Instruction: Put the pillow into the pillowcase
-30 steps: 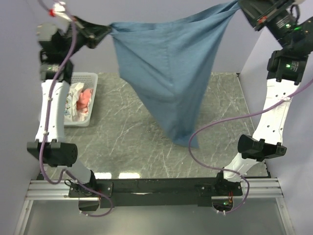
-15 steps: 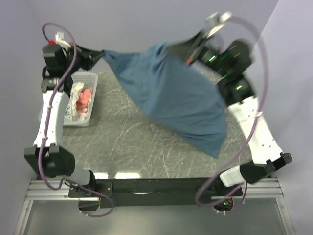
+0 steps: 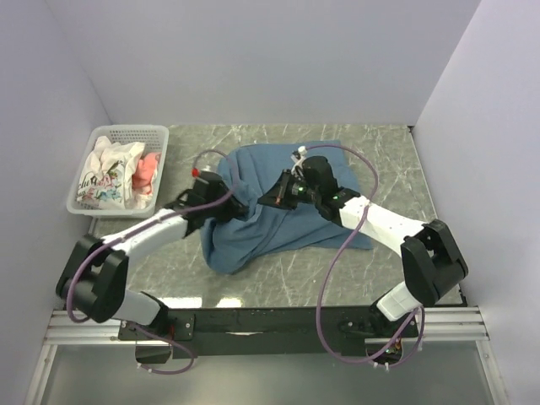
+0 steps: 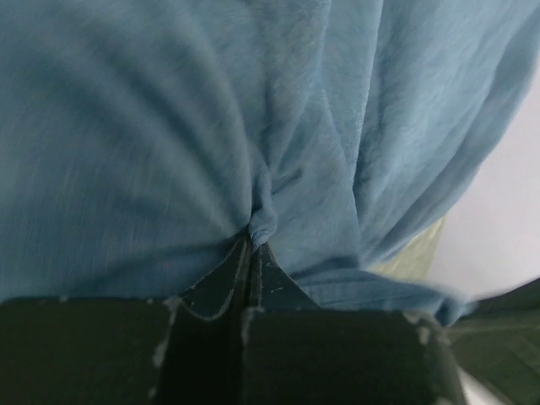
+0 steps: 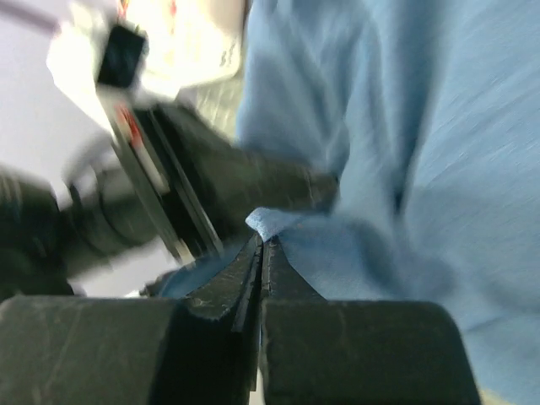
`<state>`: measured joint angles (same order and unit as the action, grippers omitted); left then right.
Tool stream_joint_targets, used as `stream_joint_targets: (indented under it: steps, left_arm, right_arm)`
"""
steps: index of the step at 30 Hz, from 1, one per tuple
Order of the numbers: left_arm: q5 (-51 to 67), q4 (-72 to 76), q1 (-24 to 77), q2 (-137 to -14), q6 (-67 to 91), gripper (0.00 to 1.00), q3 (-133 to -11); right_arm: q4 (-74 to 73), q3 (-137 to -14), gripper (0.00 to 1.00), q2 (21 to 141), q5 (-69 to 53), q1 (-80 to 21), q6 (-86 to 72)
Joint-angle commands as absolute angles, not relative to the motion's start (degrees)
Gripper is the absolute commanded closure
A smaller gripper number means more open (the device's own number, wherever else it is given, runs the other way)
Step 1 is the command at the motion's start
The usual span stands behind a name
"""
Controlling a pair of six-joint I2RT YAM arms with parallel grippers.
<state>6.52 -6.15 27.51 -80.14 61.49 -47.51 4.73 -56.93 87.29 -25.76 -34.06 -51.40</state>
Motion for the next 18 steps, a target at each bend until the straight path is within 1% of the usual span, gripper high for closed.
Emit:
stream_joint_targets:
  steps: [1,4,5,7,9,11,13,14,16,17,18]
  left_arm:
    - [0.18,7.54,37.43,-86.82,68.98,0.99,-45.61]
    - [0.87,13.43,43.14,-94.81,71.62,0.99,-49.02]
    - [2.88,17.01,44.37,-98.84,71.98,0.99,-50.35]
    - [3.25,17.66,47.89,-102.72,72.77,0.99,-56.49]
    - [4.3,18.19,50.43,-108.0,72.68,0.99,-63.24]
    - [5.18,18.46,51.15,-110.82,73.21,0.99,-66.34]
    - [4.84,19.85,51.24,-110.22,74.0,0.99,-66.01]
    - [4.14,19.43,51.07,-107.95,74.09,0.99,-65.14]
    - [1.59,17.42,50.63,-104.35,74.61,0.99,-60.14]
    - [0.8,16.88,50.54,-99.63,75.05,0.99,-57.68]
    - [0.18,16.27,50.54,-96.88,75.58,0.99,-52.09]
  right_arm:
    - [12.3,-53.18,1.0,87.53,-26.37,-28.31,-53.17]
    - [11.43,-49.23,1.0,86.67,-25.23,-21.64,-52.47]
    - [11.6,-48.17,1.0,86.23,-25.92,-19.27,-52.47]
    - [11.43,-46.32,1.0,85.0,-27.85,-12.15,-52.12]
    - [8.64,-46.84,1.0,83.85,-27.95,-8.72,-50.9]
    - [5.12,-48.68,1.0,82.18,-27.08,-5.54,-48.0]
    - [2.2,-50.8,1.0,80.43,-26.46,-5.1,-46.76]
    - [2.02,-51.06,1.0,79.72,-26.63,-5.88,-46.84]
    - [0.36,-52.64,1.0,78.14,-26.55,-7.9,-45.1]
    - [-1.56,-53.6,1.0,77.79,-25.5,-12.09,-43.87]
    - [-4.11,-55.44,1.0,77.35,-24.1,-14.39,-42.81]
